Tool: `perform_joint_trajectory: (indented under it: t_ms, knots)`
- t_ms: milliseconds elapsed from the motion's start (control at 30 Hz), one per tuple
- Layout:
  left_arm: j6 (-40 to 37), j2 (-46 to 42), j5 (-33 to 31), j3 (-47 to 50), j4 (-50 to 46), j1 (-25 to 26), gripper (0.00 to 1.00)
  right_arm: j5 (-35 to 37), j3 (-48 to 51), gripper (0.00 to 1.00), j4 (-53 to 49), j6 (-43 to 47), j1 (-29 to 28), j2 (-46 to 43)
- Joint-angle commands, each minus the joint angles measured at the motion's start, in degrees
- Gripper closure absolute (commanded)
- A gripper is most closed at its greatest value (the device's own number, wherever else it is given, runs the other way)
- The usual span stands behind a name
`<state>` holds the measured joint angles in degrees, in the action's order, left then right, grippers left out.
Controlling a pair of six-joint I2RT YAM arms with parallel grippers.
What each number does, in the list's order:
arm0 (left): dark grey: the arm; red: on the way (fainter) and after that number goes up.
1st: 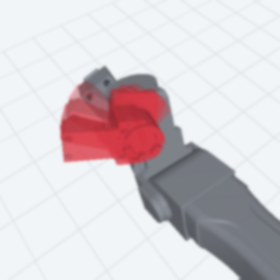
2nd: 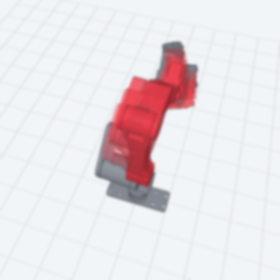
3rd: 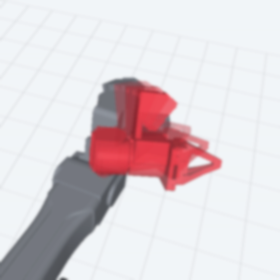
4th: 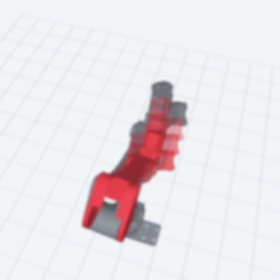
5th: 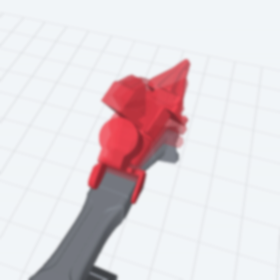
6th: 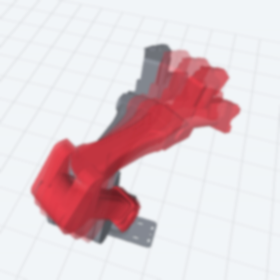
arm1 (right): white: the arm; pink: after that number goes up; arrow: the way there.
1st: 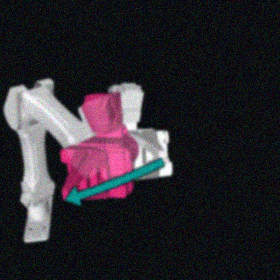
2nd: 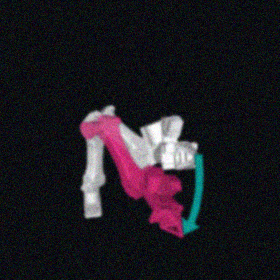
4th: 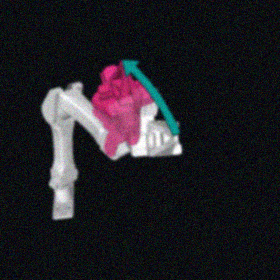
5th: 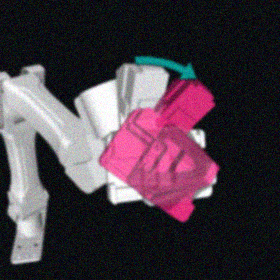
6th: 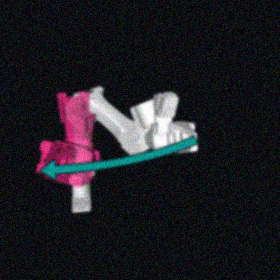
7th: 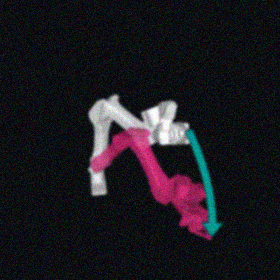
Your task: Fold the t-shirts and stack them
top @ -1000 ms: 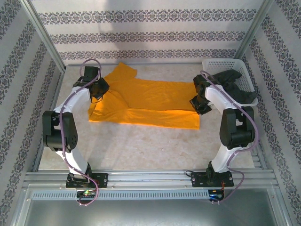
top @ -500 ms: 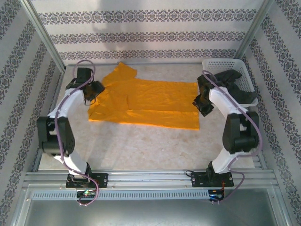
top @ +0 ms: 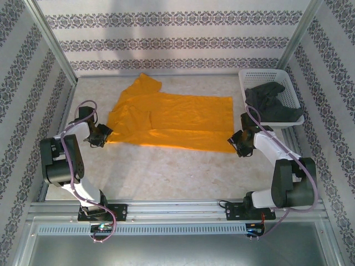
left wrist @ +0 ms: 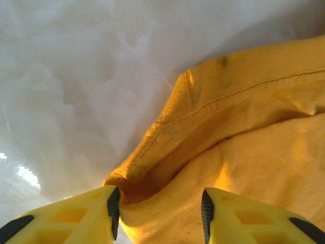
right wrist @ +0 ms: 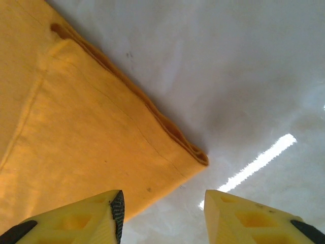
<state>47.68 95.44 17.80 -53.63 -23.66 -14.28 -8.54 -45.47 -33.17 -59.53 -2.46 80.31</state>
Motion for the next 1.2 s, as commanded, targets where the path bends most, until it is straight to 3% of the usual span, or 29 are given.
perform_joint_trajectory:
  t_ms: [0,300,633,867,1067,1167]
  knots:
    - [0.7,0.1,-0.7,-0.8,0.3,-0.2,0.55,-0.9,0.1,0.54,2.4,0.7,0.3,1.6]
    - [-2.1,-8.2,-11.0,-2.2,-8.2,0.1,0.48,-0.1,-2.6,0.54,0.8,0.4,-0.3,6.5]
    - [1.3,-9.3,-3.2,4.3,-7.3,1.9,0.45,5.7,-2.7,0.55,-7.1,-0.7,-3.0,3.3]
    - [2.0,-6.5,-2.8,4.4,-5.9,2.3,0.44,5.8,-2.4,0.53,-6.7,0.6,-4.5,4.7]
    - [2.6,-1.6,-2.6,2.0,-0.6,2.3,0.55,5.4,-3.1,0.56,-5.6,0.4,-4.8,7.1]
    - [2.6,0.8,-3.0,0.5,1.8,2.3,0.65,5.7,-3.8,0.6,-5.2,0.3,-4.9,8.6]
